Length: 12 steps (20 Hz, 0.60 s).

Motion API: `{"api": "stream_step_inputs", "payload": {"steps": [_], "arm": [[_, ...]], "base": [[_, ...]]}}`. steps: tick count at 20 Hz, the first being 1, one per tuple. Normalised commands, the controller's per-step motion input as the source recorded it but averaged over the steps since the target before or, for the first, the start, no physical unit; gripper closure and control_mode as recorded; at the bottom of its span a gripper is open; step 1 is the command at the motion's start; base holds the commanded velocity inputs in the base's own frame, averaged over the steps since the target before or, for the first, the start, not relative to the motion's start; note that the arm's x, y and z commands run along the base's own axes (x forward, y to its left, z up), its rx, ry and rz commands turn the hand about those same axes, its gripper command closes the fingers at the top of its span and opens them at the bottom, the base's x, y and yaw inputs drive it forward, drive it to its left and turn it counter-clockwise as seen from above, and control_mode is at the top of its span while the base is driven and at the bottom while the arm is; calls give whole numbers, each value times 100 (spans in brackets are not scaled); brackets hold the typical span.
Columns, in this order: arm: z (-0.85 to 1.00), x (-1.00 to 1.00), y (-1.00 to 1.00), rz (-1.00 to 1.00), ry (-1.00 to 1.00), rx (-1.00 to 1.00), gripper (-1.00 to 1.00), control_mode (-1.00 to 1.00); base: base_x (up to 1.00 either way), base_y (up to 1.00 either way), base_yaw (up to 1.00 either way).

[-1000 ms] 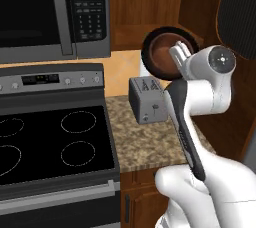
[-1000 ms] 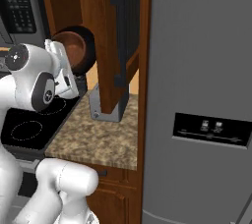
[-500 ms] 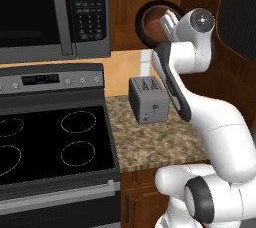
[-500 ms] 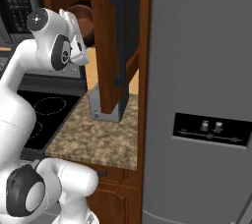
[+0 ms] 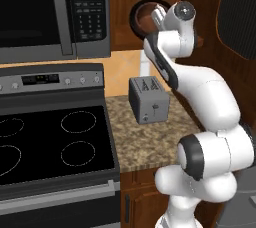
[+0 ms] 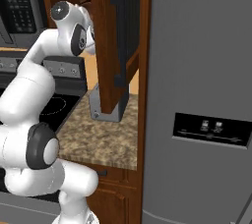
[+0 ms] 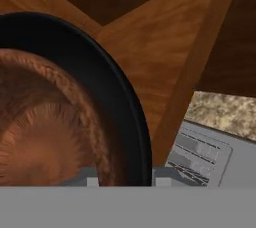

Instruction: Pick up the bowls on the counter and stack them on top of one another in the open cabinet. Place the smaller bowl on top of the larger bowl.

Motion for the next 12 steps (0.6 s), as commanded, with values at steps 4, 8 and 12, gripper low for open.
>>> {"api": "stream_step_inputs", "payload": {"steps": [4, 8, 12], "arm": [[0, 91, 0, 0, 0, 0, 100, -100], [0, 49, 0, 0, 2, 0, -100, -100], [0, -10, 0, 0, -1, 0, -100, -100]], "base": [[0, 0, 0], [0, 0, 0], [0, 0, 0]]}}
